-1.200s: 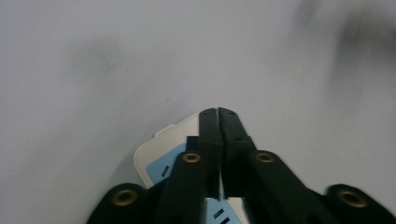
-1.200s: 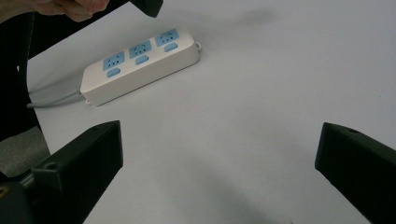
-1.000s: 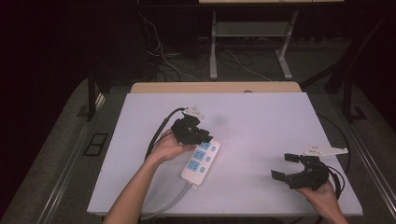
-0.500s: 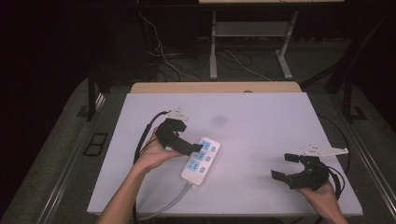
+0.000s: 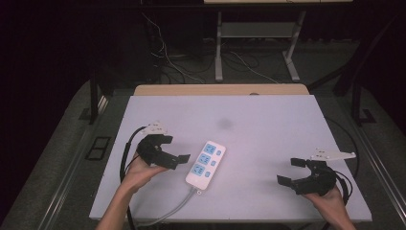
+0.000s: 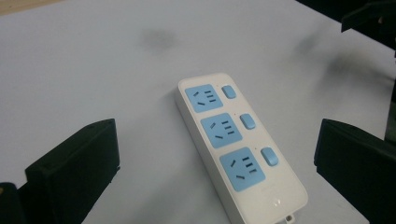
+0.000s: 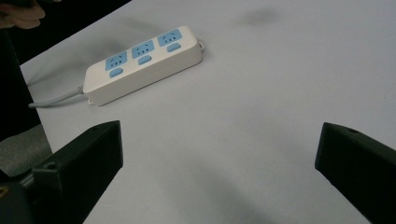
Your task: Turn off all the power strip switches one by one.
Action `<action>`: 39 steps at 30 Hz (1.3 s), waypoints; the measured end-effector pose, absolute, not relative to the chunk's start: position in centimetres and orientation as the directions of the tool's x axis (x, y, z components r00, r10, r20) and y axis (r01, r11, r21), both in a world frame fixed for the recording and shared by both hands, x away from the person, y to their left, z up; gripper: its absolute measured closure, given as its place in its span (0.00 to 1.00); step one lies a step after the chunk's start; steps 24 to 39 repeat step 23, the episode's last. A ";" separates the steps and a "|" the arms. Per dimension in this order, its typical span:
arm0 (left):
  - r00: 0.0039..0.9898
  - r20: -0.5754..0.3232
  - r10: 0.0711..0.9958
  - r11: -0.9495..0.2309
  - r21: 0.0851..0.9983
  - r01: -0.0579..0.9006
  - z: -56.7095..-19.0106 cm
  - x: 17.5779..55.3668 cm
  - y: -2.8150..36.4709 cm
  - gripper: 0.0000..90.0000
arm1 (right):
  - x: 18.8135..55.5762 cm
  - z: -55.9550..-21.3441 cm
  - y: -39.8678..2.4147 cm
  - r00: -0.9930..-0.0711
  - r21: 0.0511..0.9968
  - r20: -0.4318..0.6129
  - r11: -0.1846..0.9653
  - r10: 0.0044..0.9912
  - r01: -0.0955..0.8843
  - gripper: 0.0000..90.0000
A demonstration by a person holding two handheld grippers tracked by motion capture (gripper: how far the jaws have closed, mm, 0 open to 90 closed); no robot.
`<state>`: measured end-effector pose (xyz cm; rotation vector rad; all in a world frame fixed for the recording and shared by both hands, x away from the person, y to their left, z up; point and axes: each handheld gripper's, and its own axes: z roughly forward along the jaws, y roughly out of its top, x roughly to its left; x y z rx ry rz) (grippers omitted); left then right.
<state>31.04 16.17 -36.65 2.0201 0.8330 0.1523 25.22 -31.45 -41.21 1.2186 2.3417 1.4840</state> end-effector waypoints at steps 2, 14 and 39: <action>0.759 -0.223 0.611 -0.320 0.808 0.495 -37.0 30.3 16.8 0.00 | 25.2 -41.2 -31.4 -0.672 0.802 0.304 0.200 0.675 0.563 0.01; 0.729 -0.233 0.643 -0.242 0.842 0.482 -39.2 27.2 18.0 0.00 | 24.8 -41.2 -31.1 -0.679 0.800 0.305 0.207 0.668 0.563 0.01; 0.715 -0.253 0.652 -0.224 0.837 0.499 -41.1 26.4 18.3 0.00 | 24.4 -41.3 -30.9 -0.682 0.798 0.307 0.212 0.664 0.565 0.01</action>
